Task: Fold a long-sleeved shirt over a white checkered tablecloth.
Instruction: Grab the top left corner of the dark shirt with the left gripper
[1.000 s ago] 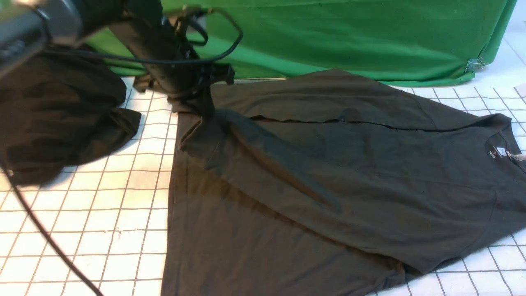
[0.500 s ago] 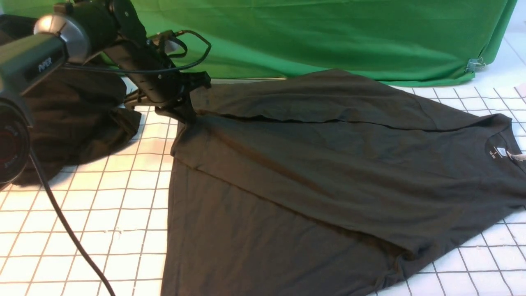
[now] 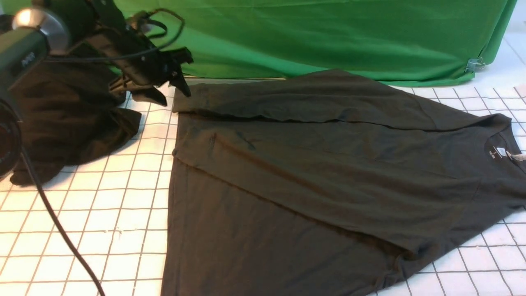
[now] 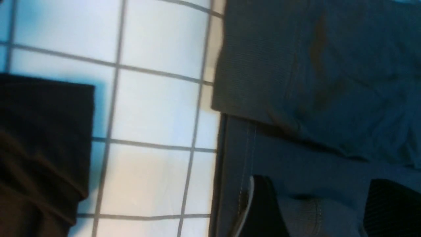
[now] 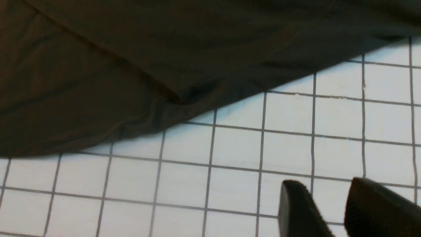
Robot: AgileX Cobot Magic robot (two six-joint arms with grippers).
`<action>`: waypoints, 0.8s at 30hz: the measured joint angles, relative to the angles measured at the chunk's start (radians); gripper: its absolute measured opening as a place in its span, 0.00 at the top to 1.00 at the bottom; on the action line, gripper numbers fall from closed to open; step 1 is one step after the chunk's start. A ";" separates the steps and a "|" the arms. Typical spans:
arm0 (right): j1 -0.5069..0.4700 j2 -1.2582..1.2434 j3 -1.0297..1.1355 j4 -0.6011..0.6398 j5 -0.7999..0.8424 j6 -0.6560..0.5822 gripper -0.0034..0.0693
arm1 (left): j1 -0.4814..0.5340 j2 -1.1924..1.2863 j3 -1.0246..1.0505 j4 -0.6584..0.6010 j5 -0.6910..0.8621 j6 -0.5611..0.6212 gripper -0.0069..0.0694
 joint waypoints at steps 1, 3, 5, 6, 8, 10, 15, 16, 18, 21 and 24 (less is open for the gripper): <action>0.000 0.000 0.000 0.000 -0.004 0.007 0.65 | 0.011 0.017 0.000 -0.038 0.003 -0.006 0.37; 0.000 0.000 0.000 0.000 -0.005 0.012 0.64 | 0.022 0.045 0.000 -0.091 0.007 -0.016 0.37; 0.000 0.000 0.000 0.000 -0.005 0.013 0.64 | 0.029 0.084 0.000 -0.144 0.005 -0.048 0.37; 0.000 0.000 0.000 0.000 -0.005 0.013 0.64 | 0.030 0.088 0.000 -0.147 0.004 -0.053 0.37; 0.000 0.000 0.000 0.000 -0.006 0.014 0.63 | 0.031 0.115 0.000 -0.165 -0.020 -0.095 0.37; 0.000 0.000 0.000 0.000 -0.006 0.016 0.63 | 0.033 0.125 0.000 -0.172 -0.070 -0.125 0.37; 0.000 0.000 0.000 0.000 -0.005 0.022 0.63 | 0.035 0.137 0.000 -0.185 -0.170 -0.137 0.37; 0.000 0.000 0.000 0.000 -0.005 0.024 0.63 | 0.035 0.138 0.000 -0.190 -0.199 -0.141 0.38; 0.000 0.000 0.000 0.000 -0.005 0.028 0.63 | 0.035 0.141 0.000 -0.190 -0.228 -0.141 0.39; 0.000 0.000 0.000 0.000 -0.005 0.030 0.63 | 0.035 0.144 0.000 -0.190 -0.256 -0.143 0.46; 0.000 0.000 0.000 0.000 -0.005 0.031 0.63 | 0.035 0.144 0.000 -0.190 -0.261 -0.143 0.53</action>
